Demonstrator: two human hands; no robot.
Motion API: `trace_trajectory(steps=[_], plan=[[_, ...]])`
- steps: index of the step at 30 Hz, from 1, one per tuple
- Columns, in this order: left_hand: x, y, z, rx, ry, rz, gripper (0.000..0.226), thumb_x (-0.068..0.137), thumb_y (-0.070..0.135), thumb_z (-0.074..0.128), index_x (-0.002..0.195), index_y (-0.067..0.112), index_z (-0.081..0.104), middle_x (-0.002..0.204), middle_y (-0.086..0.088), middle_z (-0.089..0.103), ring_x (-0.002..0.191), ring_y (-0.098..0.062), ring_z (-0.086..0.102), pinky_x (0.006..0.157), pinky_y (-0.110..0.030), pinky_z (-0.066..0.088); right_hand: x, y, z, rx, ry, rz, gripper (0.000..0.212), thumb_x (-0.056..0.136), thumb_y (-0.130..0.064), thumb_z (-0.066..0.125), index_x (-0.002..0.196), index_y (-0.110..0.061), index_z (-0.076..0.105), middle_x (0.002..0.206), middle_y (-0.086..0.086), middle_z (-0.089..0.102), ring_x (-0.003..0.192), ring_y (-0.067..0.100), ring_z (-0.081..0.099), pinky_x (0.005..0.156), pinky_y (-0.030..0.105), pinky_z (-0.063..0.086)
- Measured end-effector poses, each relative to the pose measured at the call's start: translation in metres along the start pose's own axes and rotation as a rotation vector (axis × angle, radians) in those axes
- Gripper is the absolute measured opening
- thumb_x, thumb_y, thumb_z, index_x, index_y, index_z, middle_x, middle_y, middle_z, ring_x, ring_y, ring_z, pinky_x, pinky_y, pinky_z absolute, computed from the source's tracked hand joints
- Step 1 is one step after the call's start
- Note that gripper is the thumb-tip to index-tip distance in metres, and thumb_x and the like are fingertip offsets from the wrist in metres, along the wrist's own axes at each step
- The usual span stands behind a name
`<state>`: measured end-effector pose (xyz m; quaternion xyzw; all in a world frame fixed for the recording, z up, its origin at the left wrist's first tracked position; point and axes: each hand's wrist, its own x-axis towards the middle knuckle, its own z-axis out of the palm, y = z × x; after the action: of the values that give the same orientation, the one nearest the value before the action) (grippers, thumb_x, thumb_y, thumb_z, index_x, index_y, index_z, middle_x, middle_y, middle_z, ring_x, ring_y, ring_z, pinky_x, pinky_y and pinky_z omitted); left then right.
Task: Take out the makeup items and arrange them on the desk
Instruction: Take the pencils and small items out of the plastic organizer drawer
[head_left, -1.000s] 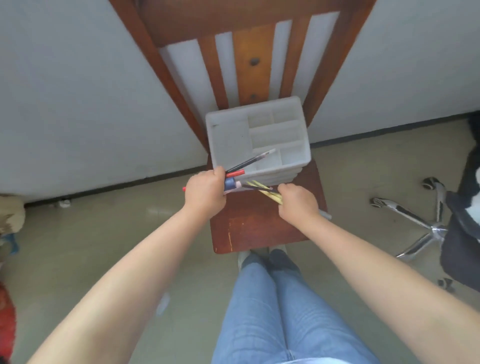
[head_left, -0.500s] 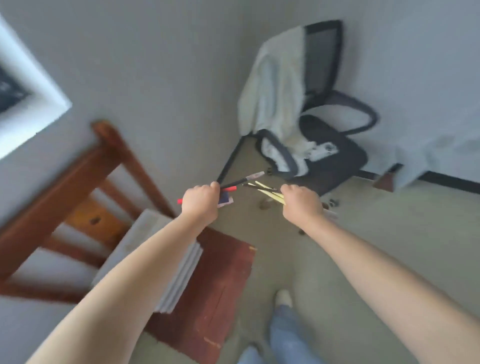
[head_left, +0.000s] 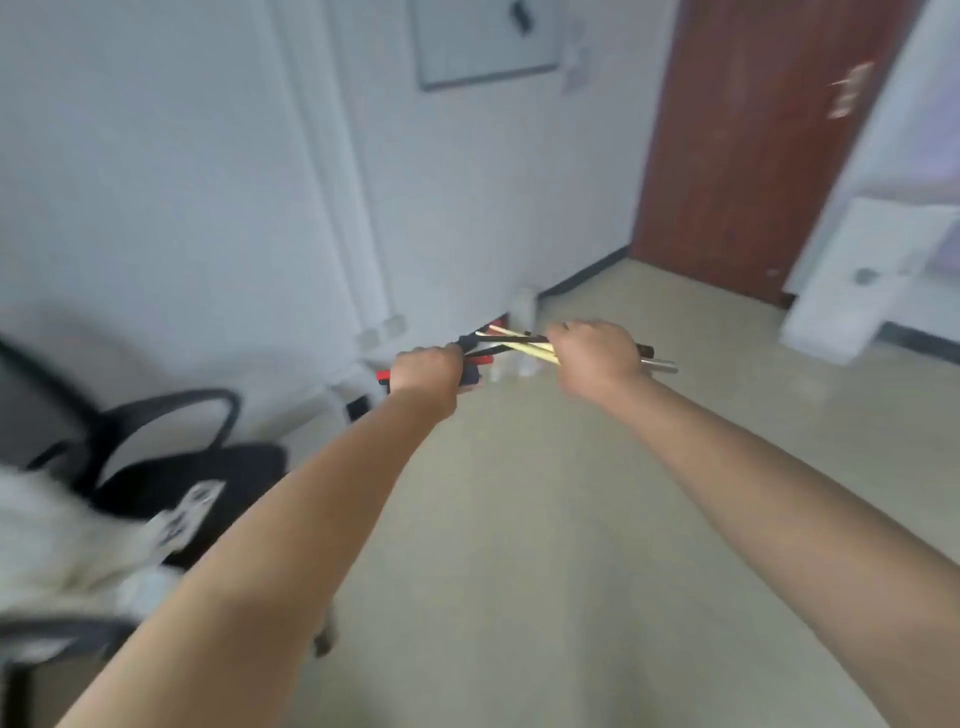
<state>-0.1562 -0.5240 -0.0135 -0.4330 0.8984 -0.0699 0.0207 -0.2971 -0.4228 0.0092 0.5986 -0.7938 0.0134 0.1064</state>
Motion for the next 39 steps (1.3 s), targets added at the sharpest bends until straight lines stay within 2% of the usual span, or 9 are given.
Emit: trace_trajectory(steps=[7, 11, 15, 20, 24, 28, 31, 37, 39], plan=[[0.161, 0.213, -0.079, 0.014, 0.138, 0.287, 0.026, 0.091, 0.015, 0.047, 0.116, 0.01, 0.044, 0.113, -0.008, 0.059, 0.106, -0.027, 0.056, 0.074, -0.029, 0.036, 0.003, 0.256, -0.016, -0.179, 0.01, 0.339, 0.035, 0.085, -0.003, 0.045, 0.119, -0.007, 0.046, 0.117, 0.013, 0.057, 0.108, 0.031, 0.055, 0.084, 0.036, 0.046], [0.236, 0.302, -0.115, -0.027, 0.183, 0.39, 0.023, 0.093, 0.019, 0.046, 0.115, 0.01, 0.045, 0.111, -0.007, 0.06, 0.105, -0.027, 0.057, 0.072, -0.028, 0.032, 0.012, 0.355, -0.023, -0.197, -0.006, 0.493, 0.034, 0.084, -0.003, 0.047, 0.117, -0.006, 0.046, 0.116, 0.013, 0.057, 0.107, 0.031, 0.055, 0.08, 0.035, 0.046], [0.329, 0.388, -0.146, 0.008, 0.277, 0.484, 0.027, 0.09, 0.013, 0.05, 0.116, 0.009, 0.044, 0.114, -0.009, 0.06, 0.107, -0.03, 0.057, 0.079, -0.033, 0.042, 0.051, 0.459, -0.02, -0.204, 0.014, 0.61, 0.032, 0.085, -0.005, 0.045, 0.117, -0.005, 0.046, 0.113, 0.013, 0.057, 0.103, 0.032, 0.056, 0.077, 0.035, 0.044], [0.449, 0.477, -0.173, 0.066, 0.331, 0.598, 0.034, 0.084, 0.002, 0.051, 0.117, 0.007, 0.044, 0.114, -0.011, 0.059, 0.106, -0.03, 0.057, 0.072, -0.03, 0.034, 0.119, 0.576, -0.016, -0.23, 0.104, 0.762, 0.029, 0.083, -0.003, 0.045, 0.112, -0.004, 0.049, 0.11, 0.015, 0.058, 0.1, 0.033, 0.057, 0.072, 0.033, 0.041], [0.533, 0.556, -0.197, 0.082, 0.38, 0.731, 0.033, 0.086, 0.004, 0.051, 0.118, 0.007, 0.043, 0.116, -0.01, 0.058, 0.106, -0.029, 0.056, 0.074, -0.031, 0.035, 0.164, 0.664, -0.012, -0.268, 0.11, 0.853, 0.03, 0.083, -0.002, 0.046, 0.112, -0.004, 0.049, 0.11, 0.014, 0.059, 0.1, 0.033, 0.057, 0.067, 0.031, 0.035], [0.595, 0.644, -0.209, 0.077, 0.411, 0.849, 0.035, 0.086, 0.002, 0.049, 0.12, 0.007, 0.042, 0.118, -0.01, 0.057, 0.109, -0.029, 0.055, 0.083, -0.034, 0.042, 0.18, 0.752, 0.006, -0.279, 0.079, 0.934, 0.03, 0.082, -0.001, 0.044, 0.112, -0.002, 0.049, 0.109, 0.017, 0.058, 0.101, 0.034, 0.056, 0.068, 0.032, 0.039], [0.637, 0.721, -0.207, 0.086, 0.396, 0.926, 0.04, 0.084, 0.005, 0.053, 0.122, 0.005, 0.039, 0.119, -0.011, 0.056, 0.11, -0.029, 0.054, 0.078, -0.034, 0.04, 0.177, 0.824, 0.031, -0.271, 0.031, 1.018, 0.029, 0.082, -0.001, 0.043, 0.111, -0.004, 0.049, 0.108, 0.015, 0.06, 0.099, 0.032, 0.059, 0.066, 0.03, 0.038], [0.72, 0.884, -0.206, 0.1, 0.389, 1.0, 0.037, 0.087, 0.006, 0.05, 0.122, 0.006, 0.039, 0.118, -0.011, 0.057, 0.109, -0.028, 0.054, 0.084, -0.034, 0.043, 0.179, 1.0, 0.078, -0.221, 0.004, 1.096, 0.033, 0.083, -0.003, 0.044, 0.115, -0.005, 0.049, 0.126, 0.012, 0.054, 0.105, 0.031, 0.057, 0.07, 0.032, 0.043], [0.754, 0.938, -0.214, 0.091, 0.399, 1.007, 0.033, 0.088, 0.004, 0.048, 0.121, 0.006, 0.041, 0.116, -0.011, 0.057, 0.107, -0.027, 0.056, 0.08, -0.032, 0.042, 0.187, 1.066, 0.084, -0.227, 0.013, 1.092, 0.036, 0.082, -0.004, 0.045, 0.119, -0.006, 0.048, 0.123, 0.014, 0.054, 0.106, 0.031, 0.055, 0.069, 0.031, 0.04]])
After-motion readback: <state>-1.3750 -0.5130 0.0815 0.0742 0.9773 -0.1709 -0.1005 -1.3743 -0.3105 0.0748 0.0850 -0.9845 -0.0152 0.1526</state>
